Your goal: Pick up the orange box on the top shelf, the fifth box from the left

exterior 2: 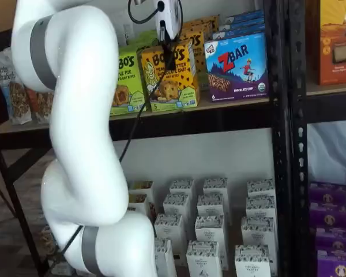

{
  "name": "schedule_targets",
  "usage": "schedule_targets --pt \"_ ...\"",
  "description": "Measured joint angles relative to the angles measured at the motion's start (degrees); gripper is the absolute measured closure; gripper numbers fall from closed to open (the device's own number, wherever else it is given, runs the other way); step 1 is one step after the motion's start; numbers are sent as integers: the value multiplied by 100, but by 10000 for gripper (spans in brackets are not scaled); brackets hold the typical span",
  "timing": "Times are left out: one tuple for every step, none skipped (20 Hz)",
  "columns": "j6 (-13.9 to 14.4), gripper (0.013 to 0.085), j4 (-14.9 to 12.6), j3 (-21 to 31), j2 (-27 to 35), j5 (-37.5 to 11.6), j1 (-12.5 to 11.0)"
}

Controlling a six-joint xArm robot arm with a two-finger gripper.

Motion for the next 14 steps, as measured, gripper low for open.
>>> schedule_targets --pt "1 450 5 3 -2 -4 0" --pt "2 450 10 6 -4 -6 1" --pt "4 490 18 8 -6 -8 1" --pt "6 490 23 11 -7 -9 2" --pt "8 530 28 13 -10 -11 3" --pt "9 530 32 15 -12 -13 4" --pt "10 570 39 16 -14 -14 4" --pt "11 610 48 16 -15 -14 4" --pt "12 610 53 16 -15 -14 4" --pt "13 650 61 15 -16 -14 4" --pt "13 650 67 14 -17 -14 3" --pt "13 690 74 13 -18 -13 2" --pt "14 690 80 8 -18 -8 0" --pt "13 730 89 4 -17 -3 -3"
